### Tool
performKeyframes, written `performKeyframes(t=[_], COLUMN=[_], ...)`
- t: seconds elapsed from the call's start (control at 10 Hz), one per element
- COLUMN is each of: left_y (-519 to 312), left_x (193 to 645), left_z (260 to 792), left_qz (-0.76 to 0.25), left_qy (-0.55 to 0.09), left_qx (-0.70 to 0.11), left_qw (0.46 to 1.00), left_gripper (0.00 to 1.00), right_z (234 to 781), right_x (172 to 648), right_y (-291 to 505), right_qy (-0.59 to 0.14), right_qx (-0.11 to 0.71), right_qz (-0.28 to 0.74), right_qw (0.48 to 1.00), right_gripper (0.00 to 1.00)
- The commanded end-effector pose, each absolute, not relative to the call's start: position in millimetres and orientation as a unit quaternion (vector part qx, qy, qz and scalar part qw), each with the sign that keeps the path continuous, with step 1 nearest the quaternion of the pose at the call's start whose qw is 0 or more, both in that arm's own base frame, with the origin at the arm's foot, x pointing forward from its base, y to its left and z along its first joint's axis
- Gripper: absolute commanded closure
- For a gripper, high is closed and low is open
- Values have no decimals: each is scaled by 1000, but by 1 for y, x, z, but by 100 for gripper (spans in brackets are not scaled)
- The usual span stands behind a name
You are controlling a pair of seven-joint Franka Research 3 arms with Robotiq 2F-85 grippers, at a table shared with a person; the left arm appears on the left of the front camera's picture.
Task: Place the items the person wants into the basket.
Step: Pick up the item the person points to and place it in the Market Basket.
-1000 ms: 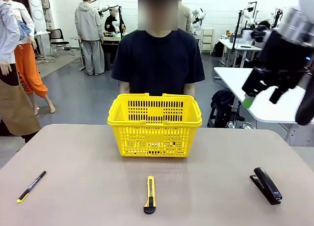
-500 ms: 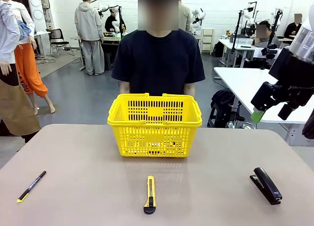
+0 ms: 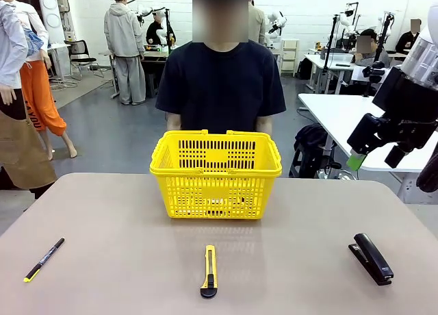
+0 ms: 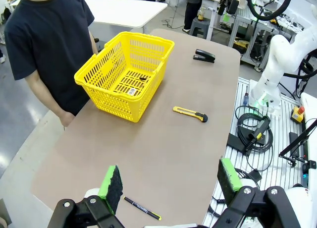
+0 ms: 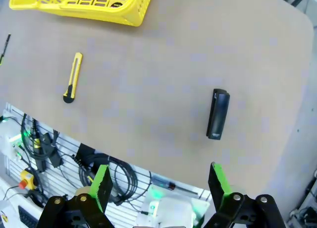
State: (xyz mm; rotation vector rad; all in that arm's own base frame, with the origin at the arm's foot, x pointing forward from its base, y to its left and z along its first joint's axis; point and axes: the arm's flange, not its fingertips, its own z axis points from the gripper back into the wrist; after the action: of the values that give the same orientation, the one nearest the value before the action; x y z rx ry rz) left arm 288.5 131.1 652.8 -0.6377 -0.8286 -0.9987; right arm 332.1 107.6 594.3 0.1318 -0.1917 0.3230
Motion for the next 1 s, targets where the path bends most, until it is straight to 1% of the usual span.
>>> performKeyframes(t=[0.0,0.9], left_y=[132,132], left_x=[288,288], left_z=[652,652], left_qz=[-464,-464], left_qy=[-387,-387], left_qx=[-293,-293], left_qw=[741,741], left_gripper=[0,0], right_z=[595,595], right_x=[332,332], right_y=[105,105], right_qy=[-96,-96], right_qx=[59,59], right_qz=[164,164], right_qw=[980,980], right_gripper=[0,0])
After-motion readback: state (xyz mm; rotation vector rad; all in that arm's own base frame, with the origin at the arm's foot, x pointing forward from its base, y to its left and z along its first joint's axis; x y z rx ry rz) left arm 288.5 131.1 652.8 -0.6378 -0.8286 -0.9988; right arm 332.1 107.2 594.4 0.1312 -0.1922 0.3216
